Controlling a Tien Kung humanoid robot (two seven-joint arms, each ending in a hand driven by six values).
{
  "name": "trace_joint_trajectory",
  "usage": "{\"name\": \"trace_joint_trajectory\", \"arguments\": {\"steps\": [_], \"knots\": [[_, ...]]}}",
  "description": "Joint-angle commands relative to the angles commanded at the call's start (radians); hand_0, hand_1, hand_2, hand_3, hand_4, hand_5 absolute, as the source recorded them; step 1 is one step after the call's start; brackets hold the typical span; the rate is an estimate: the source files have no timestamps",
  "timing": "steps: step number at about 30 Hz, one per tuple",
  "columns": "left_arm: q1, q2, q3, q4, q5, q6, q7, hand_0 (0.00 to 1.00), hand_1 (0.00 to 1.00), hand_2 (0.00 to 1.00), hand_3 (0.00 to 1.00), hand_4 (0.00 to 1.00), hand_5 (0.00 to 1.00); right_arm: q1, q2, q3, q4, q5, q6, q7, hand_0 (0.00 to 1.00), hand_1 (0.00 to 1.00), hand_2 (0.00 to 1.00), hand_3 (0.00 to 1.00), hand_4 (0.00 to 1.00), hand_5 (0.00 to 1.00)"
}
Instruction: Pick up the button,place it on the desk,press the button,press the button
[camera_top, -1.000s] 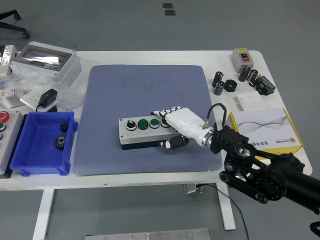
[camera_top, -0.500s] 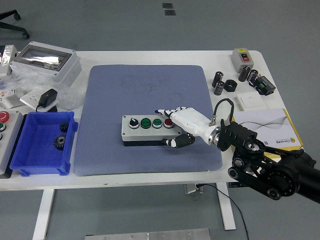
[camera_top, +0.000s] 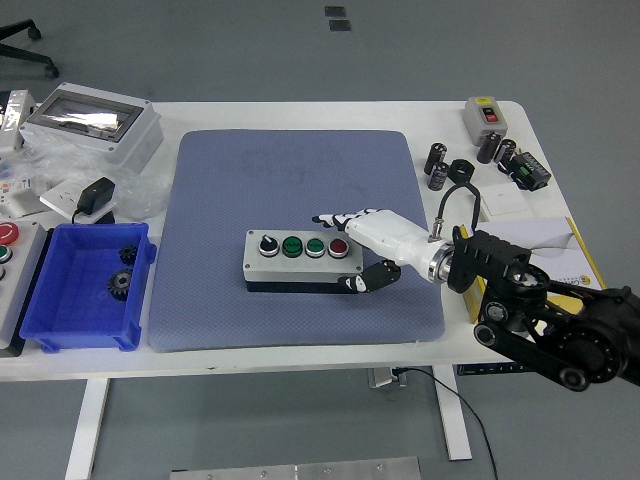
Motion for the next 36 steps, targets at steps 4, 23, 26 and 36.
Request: {"name": "trace_joint_trajectory", "arguments": {"steps": [4,23,26,36], "knots": [[0.003,-0.001,0.002,0.001,-0.007,0.001,-0.002,0.569,0.490,0.476,0.563,0.002,0.002,-0.042,-0.081,0.081,0.090,0.071,0.065,-0.015,0.940,0.859,0.998,0.998,0.778,0.163],[0.001,0.003,0.005,-0.004,-0.019,0.004,0.013,0.573,0.496,0.477,0.563,0.002,0.002,0.059,-0.150,0.161,0.226,0.352,0.438,-0.276,0.098,0.246,0.384,0.871,0.232,0.159],[0.001,0.004,0.005,-0.005,-0.019,0.004,0.015,0.573,0.496,0.477,0.563,0.002,0.002,0.081,-0.128,0.139,0.209,0.344,0.441,-0.281,0.098,0.246,0.384,0.871,0.232,0.159],[0.004,0.001,0.008,-0.006,-0.023,0.001,0.020,0.573,0.498,0.479,0.564,0.002,0.002,0.088,-0.099,0.109,0.178,0.333,0.424,-0.280,0.006,0.131,0.209,0.851,0.155,0.087]]}}
